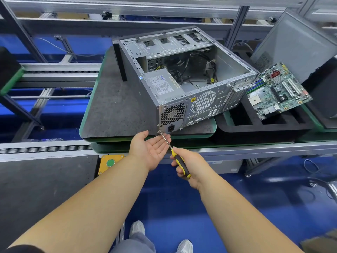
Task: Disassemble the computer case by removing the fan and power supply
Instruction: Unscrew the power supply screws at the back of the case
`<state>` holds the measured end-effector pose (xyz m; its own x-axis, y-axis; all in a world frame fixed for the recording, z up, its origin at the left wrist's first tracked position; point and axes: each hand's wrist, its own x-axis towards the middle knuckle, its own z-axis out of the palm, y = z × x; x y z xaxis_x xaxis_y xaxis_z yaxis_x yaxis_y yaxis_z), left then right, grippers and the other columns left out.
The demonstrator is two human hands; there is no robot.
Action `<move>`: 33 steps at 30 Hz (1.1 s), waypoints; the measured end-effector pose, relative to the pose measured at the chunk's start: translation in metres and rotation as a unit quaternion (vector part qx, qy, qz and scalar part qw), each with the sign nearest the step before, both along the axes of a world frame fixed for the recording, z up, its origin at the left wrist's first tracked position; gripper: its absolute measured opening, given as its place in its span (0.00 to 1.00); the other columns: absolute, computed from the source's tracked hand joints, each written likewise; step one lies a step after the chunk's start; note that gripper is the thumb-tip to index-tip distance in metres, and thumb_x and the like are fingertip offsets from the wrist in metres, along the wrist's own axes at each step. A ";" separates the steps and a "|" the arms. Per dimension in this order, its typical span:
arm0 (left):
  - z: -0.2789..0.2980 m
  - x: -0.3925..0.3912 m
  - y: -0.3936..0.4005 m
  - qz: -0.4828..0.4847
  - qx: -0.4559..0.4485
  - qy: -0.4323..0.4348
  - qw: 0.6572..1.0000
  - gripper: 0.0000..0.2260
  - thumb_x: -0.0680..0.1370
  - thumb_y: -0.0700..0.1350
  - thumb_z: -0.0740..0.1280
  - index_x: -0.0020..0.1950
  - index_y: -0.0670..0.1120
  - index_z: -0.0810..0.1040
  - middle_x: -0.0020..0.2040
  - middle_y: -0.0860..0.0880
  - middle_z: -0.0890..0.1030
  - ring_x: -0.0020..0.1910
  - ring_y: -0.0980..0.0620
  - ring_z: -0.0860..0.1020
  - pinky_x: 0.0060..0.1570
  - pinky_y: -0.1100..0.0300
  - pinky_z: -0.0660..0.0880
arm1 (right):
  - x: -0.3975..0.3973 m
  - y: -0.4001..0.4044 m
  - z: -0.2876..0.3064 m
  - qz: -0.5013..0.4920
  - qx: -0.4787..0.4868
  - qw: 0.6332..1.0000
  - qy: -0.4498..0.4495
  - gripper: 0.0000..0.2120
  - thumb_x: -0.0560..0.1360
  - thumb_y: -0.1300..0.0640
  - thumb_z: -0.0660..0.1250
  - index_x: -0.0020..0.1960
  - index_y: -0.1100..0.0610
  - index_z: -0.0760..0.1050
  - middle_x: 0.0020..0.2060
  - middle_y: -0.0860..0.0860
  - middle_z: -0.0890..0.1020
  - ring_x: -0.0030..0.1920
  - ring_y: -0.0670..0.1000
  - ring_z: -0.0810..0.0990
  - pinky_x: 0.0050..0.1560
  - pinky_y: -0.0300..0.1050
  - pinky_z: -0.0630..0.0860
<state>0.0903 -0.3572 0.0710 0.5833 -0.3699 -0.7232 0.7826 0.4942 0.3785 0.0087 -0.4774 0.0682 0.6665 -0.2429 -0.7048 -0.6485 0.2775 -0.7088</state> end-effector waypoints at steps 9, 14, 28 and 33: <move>0.000 -0.001 0.000 0.005 -0.002 0.003 1.000 0.24 0.82 0.54 0.56 0.60 0.35 0.79 0.54 0.38 0.84 0.56 0.42 0.81 0.56 0.53 0.77 | 0.002 0.000 0.000 0.026 -0.037 0.999 0.021 0.15 0.81 0.49 0.63 0.46 0.59 0.80 0.35 0.52 0.79 0.27 0.47 0.74 0.27 0.37 0.71; -0.001 -0.001 -0.001 0.007 -0.007 0.003 1.000 0.24 0.82 0.54 0.56 0.59 0.35 0.79 0.54 0.38 0.84 0.57 0.42 0.81 0.58 0.52 0.76 | -0.005 -0.004 -0.006 0.042 -0.073 0.996 -0.039 0.09 0.79 0.49 0.66 0.51 0.55 0.76 0.39 0.52 0.79 0.26 0.45 0.76 0.26 0.37 0.73; -0.001 -0.001 -0.002 0.009 0.000 -0.003 1.000 0.20 0.81 0.48 0.56 0.57 0.35 0.79 0.52 0.39 0.84 0.53 0.43 0.83 0.51 0.53 0.78 | 0.001 -0.002 0.006 0.004 -0.016 0.999 0.035 0.16 0.82 0.50 0.60 0.48 0.59 0.81 0.36 0.53 0.78 0.26 0.46 0.69 0.28 0.37 0.67; 0.001 0.000 -0.003 0.001 0.007 -0.004 1.000 0.19 0.81 0.47 0.56 0.57 0.35 0.79 0.51 0.39 0.85 0.53 0.44 0.82 0.51 0.54 0.77 | -0.002 -0.006 0.000 0.043 -0.081 0.996 -0.022 0.10 0.80 0.49 0.65 0.48 0.56 0.77 0.37 0.52 0.78 0.27 0.47 0.72 0.27 0.40 0.68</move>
